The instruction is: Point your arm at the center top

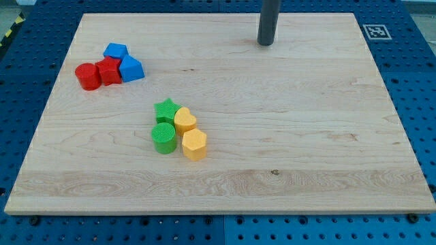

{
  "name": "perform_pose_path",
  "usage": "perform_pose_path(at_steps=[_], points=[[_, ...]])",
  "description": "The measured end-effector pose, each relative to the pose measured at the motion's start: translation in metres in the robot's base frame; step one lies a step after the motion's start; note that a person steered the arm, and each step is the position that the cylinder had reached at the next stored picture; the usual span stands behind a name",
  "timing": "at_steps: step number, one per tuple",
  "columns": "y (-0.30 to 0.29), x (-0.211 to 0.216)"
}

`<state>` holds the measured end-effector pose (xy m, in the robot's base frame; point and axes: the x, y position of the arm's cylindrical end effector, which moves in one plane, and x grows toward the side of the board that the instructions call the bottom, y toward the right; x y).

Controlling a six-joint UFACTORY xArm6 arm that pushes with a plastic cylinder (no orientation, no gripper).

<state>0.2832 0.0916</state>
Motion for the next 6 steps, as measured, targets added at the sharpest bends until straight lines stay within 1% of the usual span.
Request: perform_pose_path(at_steps=[3,4,6], points=[[0.0,0.0],[-0.031,0.0],[-0.158,0.003]])
